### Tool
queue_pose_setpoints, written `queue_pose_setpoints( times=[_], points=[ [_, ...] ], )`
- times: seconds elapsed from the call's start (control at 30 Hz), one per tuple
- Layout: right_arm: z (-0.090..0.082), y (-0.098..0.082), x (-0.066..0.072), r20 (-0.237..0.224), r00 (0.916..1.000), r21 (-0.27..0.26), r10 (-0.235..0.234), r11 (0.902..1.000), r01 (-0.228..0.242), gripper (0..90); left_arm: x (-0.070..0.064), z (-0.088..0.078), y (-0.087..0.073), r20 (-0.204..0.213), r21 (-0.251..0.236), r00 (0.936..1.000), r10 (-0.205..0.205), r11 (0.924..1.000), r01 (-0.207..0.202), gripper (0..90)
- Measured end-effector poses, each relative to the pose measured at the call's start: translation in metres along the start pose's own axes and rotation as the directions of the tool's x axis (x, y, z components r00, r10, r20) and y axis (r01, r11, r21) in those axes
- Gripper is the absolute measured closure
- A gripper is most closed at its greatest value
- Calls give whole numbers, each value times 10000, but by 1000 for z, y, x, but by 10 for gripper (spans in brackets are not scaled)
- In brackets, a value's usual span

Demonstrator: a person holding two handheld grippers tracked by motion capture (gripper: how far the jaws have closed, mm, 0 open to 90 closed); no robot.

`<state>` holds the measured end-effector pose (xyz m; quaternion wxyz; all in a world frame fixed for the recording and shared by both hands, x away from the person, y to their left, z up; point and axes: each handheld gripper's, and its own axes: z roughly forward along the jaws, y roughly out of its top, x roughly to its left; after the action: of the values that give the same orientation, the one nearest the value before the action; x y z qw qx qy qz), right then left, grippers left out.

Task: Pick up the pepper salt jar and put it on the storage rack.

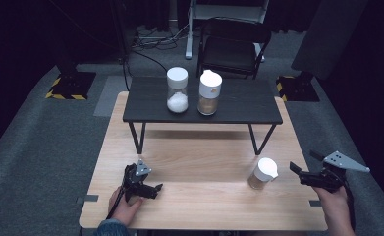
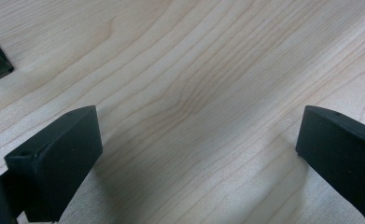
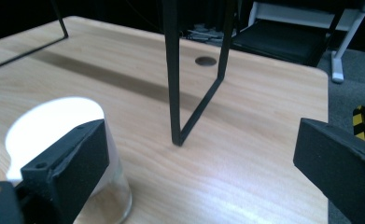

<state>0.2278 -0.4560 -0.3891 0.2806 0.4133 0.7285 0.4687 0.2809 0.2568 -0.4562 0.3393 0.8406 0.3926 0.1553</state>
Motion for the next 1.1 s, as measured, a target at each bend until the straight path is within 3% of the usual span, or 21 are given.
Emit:
queue_pose_setpoints(
  times=[0.67, 1.1],
  points=[
    [11, -45, -11, -288, 9993, 346, 234, 9992, -224, 33, 0, 0, 0, 1, 1, 10000, 3, 10000, -3, 2],
    [21, -63, -14, -383, 9991, 1013, 173, 9948, -133, 33, 0, 0, 0, 0, -1, 10000, -1, 10000, 1, 2]
  ],
)
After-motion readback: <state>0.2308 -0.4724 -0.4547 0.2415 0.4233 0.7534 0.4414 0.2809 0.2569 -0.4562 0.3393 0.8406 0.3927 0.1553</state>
